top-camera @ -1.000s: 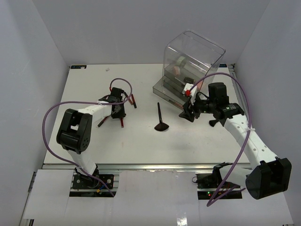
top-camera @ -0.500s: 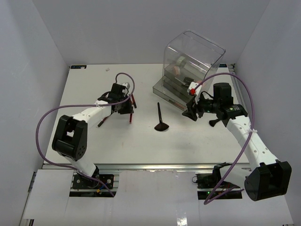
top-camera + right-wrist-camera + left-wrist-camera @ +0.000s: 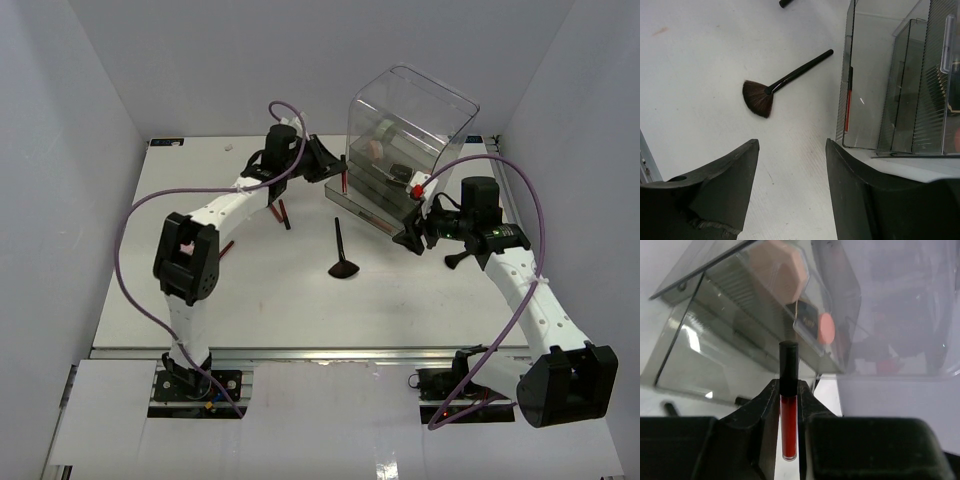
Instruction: Organize the makeup
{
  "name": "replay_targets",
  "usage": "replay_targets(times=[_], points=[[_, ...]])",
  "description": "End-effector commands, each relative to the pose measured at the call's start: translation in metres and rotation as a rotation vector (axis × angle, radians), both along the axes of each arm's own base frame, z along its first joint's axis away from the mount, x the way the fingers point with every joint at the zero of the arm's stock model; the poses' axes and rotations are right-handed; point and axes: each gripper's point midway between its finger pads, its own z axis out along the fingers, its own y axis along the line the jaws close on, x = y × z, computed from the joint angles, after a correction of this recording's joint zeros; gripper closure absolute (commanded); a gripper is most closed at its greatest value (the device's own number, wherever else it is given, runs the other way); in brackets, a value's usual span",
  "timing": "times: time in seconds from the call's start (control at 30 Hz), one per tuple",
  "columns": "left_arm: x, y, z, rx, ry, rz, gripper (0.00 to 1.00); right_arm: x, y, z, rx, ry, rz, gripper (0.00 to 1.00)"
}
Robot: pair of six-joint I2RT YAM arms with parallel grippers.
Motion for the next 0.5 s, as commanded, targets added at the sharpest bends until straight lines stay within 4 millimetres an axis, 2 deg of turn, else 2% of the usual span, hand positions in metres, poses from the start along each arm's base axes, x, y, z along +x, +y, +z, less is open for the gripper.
replay_targets(times=[0.0,0.07,0.13,0.17,0.2,0.27,0.33,0.47], points=[[0.018,-0.040,0.025,-0.093,0.003,-0.004,0.88,0.001,0.000,0.012,0.038,-0.039,0.002,0.37],[0.024,-0.045,0.014,-0.084,0.032,0.004,0.86,0.001,-0.001,0.012,0.039,-0.043,0.000,0.37],[0.030,-0.048,0.000,-0.074,0.046,0.009,0.79,0.002,-0.002,0.012,0.040,-0.043,-0.001,0.37],[0.032,-0.049,-0.001,-0.072,0.045,0.011,0.71,0.002,-0.002,0.012,0.040,-0.042,-0.004,0.37],[0.032,-0.050,-0.003,-0.068,0.040,0.005,0.71,0.002,-0.002,0.011,0.040,-0.040,-0.004,0.37],[0.032,-0.052,-0.006,-0.059,0.036,-0.004,0.58,0.002,-0.001,0.009,0.041,-0.034,-0.001,0.37],[0.032,-0.051,-0.008,-0.045,0.022,-0.005,0.49,0.003,-0.001,0.008,0.041,-0.030,-0.001,0.37],[0.029,-0.050,-0.003,-0.033,-0.005,-0.017,0.41,0.003,-0.001,0.005,0.042,-0.021,0.005,0.37]])
